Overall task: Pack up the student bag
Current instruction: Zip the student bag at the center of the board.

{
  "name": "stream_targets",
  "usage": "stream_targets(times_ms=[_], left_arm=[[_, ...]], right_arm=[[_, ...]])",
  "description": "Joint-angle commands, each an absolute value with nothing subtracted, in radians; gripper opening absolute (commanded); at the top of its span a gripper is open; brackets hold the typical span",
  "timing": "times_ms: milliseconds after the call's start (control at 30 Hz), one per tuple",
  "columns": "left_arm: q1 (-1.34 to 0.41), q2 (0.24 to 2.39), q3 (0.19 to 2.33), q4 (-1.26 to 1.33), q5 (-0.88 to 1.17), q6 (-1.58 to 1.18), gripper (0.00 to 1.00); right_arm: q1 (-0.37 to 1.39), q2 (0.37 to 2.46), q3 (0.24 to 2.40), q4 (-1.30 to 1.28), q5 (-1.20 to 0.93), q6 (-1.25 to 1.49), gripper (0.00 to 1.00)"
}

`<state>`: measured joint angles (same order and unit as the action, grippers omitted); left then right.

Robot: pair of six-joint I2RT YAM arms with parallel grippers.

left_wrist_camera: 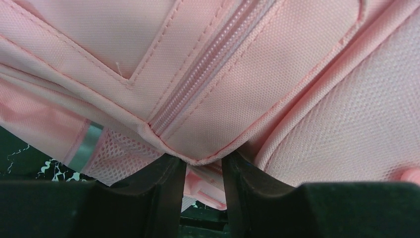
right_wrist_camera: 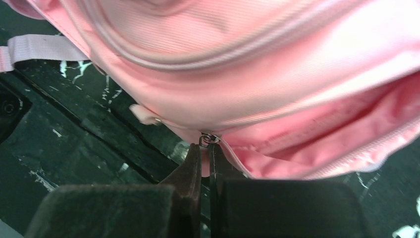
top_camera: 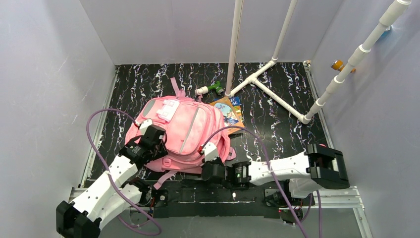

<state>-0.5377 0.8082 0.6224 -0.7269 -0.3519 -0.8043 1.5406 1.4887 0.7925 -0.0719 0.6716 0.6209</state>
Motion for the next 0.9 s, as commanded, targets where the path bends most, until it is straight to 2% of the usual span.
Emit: stream_targets(times_ms=[0,233,367,433,500,567,767,867], left_arm=[[-0.473,0.848,0.593,-0.724,-0.395,-0.79,0.32],[-0.438,0.841,0.587,-0.724,-0.368,-0.784,0.33],[-0.434,0.819,0.596,-0.732,-0.355,-0.774,0.38],[-0.434,0.808,0.614,-0.74,-0.333,-0.765,0.47],[-0.434,0.797,0.644,-0.75,-0.291,-0.75,0.61],[-0.435,0.777,0.672,-0.752,-0.24,-0.729,0.7],[-0.436,0.737,0.698,-0.688,0.06,-0.664,0.81],[-0.459,0.689,0.681,-0.64,0.159,-0.641,0.92]], right_arm=[[1.518,1.399,0.763,-0.302,0.678,0.677,0.01],[1.464,1.313,0.803,-0.551,0.741,0.696,0.01],[1.459,1.297,0.816,-0.526,0.733,0.617,0.01],[1.459,1.307,0.814,-0.474,0.71,0.584,0.01],[1.457,1.327,0.822,-0.439,0.697,0.568,0.01],[1.457,1.356,0.831,-0.41,0.691,0.559,0.01],[1.456,1.434,0.857,-0.364,0.69,0.548,0.01],[1.451,1.412,0.842,-0.315,0.657,0.549,0.01]])
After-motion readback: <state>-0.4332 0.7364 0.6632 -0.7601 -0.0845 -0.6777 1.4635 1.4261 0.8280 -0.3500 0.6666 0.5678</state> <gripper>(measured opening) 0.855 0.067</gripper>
